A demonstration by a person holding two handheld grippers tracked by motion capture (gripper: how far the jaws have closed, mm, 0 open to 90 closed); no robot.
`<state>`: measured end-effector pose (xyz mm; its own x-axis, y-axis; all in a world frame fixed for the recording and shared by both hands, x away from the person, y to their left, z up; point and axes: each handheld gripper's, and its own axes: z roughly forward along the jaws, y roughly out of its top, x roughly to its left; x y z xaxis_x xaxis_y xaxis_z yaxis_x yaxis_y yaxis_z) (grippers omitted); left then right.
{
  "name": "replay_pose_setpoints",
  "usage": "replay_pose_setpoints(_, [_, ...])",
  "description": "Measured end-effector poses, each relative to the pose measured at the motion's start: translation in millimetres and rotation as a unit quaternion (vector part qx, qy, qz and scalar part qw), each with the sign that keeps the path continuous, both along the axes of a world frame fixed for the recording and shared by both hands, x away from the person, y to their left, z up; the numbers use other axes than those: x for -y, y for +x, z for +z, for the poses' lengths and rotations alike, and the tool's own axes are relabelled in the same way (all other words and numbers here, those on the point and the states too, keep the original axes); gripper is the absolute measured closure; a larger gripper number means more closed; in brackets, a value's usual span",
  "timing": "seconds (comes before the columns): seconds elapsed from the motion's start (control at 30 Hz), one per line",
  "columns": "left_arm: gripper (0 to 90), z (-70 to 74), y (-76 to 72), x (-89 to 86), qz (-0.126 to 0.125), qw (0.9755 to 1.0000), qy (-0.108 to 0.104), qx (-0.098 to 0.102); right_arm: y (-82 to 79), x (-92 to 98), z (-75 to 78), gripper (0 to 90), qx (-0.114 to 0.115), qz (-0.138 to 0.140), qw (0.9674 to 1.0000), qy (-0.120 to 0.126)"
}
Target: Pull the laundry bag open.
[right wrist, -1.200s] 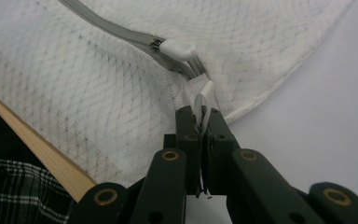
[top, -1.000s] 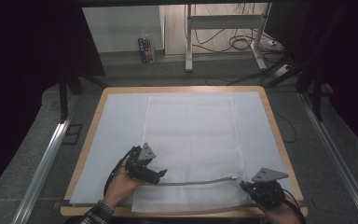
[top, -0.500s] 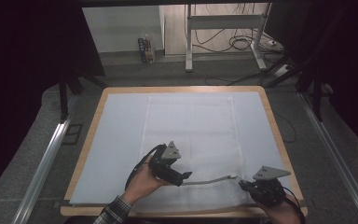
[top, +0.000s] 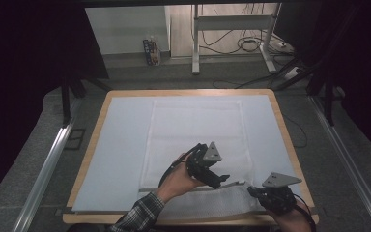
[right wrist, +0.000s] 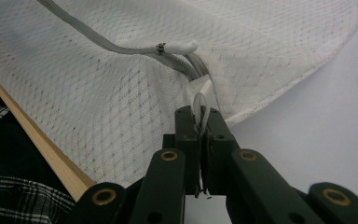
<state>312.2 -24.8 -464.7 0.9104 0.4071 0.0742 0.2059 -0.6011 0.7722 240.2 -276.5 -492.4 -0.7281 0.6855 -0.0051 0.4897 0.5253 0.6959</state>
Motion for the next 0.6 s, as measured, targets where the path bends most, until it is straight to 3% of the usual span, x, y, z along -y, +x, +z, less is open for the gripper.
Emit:
replay_pose_setpoints(0.13, [9.0,3.6,2.4,22.5,-0.016,0.9997,-0.015,-0.008,-0.3,0.0,0.2,85.8,0.001,0.000,1.0000,0.000])
replay_pose_setpoints(0.37, [9.1,2.2,0.8,56.1,-0.042,0.9990,-0.013,-0.010,-0.5,0.6,0.3,85.7,0.002,0.002,1.0000,0.001])
replay_pose_setpoints(0.43, [9.6,-0.9,0.8,61.2,-0.042,0.9989,-0.015,-0.014,-0.5,0.8,0.4,85.7,0.004,0.002,1.0000,0.002])
replay_pose_setpoints(0.6, [13.5,-7.1,3.7,56.0,-0.036,0.9992,0.013,-0.004,-0.9,1.1,0.7,85.6,0.002,0.002,1.0000,0.004])
